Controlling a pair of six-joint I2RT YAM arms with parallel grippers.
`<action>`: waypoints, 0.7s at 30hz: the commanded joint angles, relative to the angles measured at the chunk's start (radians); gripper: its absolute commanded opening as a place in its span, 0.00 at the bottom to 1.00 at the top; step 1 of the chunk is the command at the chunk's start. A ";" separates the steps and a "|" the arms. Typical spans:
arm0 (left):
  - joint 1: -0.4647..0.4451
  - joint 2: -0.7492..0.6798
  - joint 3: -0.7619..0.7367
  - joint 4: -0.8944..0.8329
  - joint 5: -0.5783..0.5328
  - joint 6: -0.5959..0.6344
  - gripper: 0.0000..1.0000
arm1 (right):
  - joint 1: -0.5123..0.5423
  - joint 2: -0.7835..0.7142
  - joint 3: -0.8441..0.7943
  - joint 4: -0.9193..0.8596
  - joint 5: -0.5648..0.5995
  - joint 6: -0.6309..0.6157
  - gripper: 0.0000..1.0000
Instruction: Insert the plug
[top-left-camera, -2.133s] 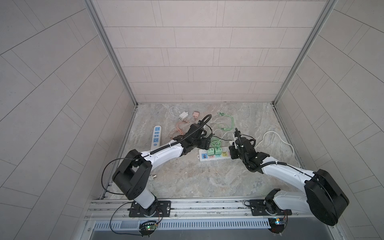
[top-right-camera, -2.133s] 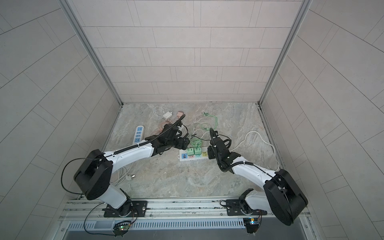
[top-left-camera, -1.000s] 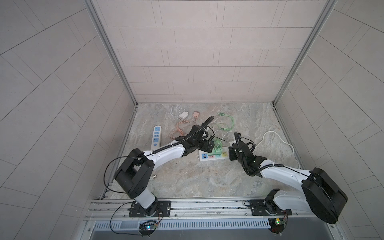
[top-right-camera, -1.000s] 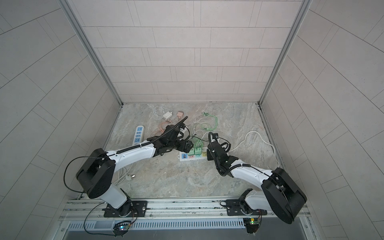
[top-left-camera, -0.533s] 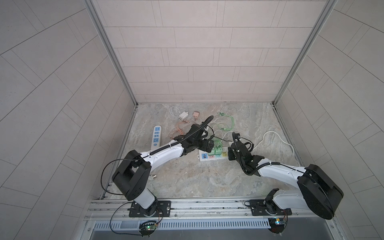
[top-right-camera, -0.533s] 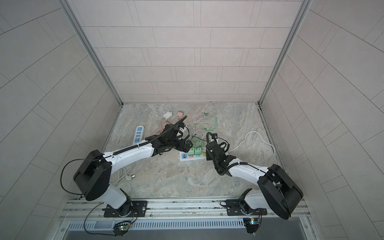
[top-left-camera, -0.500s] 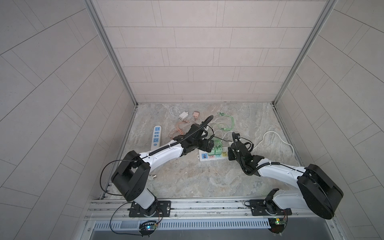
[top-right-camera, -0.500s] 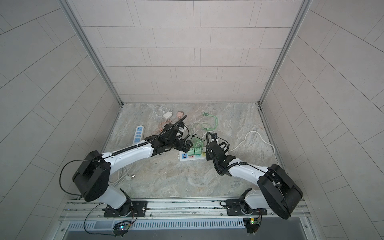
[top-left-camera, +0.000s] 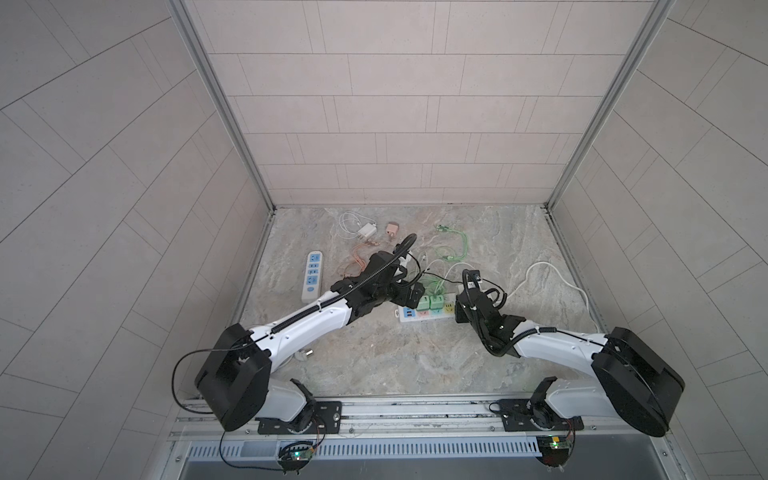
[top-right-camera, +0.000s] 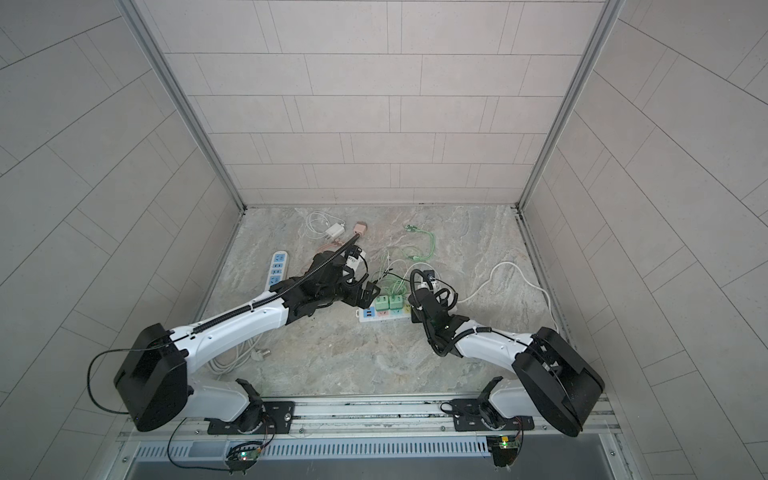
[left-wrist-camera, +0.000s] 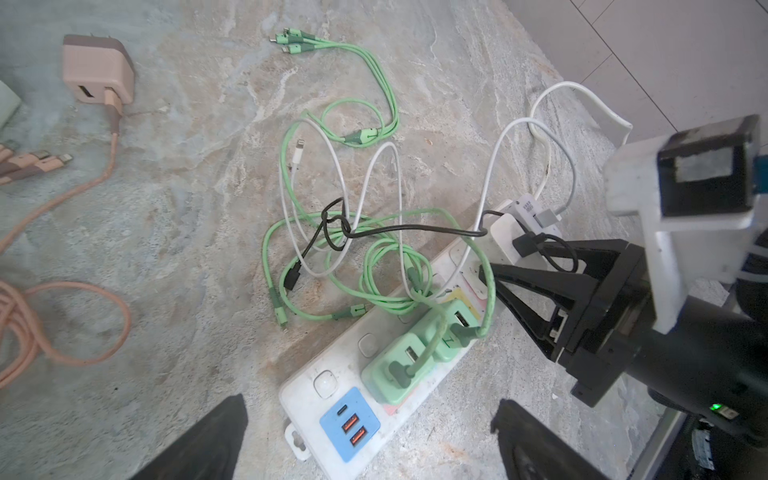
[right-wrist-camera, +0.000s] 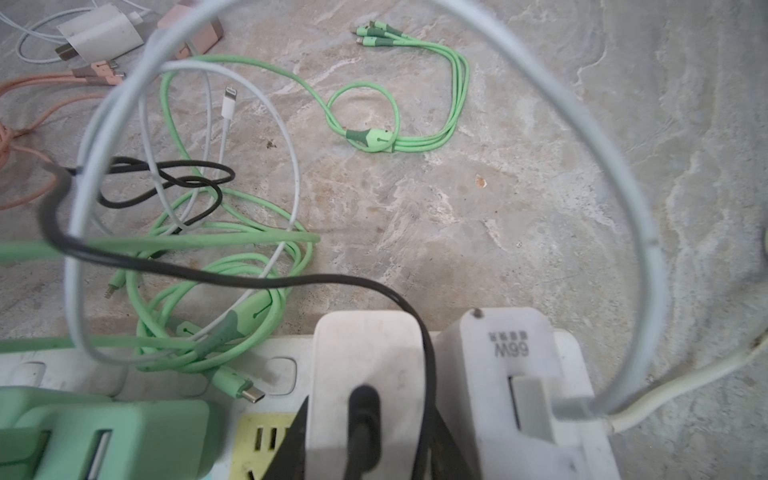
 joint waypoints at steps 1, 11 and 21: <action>0.001 -0.047 -0.024 -0.030 -0.125 -0.036 1.00 | 0.046 0.078 -0.082 -0.201 -0.105 0.107 0.00; 0.156 -0.025 -0.048 -0.112 -0.217 -0.138 1.00 | -0.020 0.127 -0.054 -0.316 -0.057 0.243 0.02; 0.253 0.022 -0.023 -0.042 -0.227 -0.102 1.00 | -0.056 0.165 -0.013 -0.349 -0.064 0.293 0.02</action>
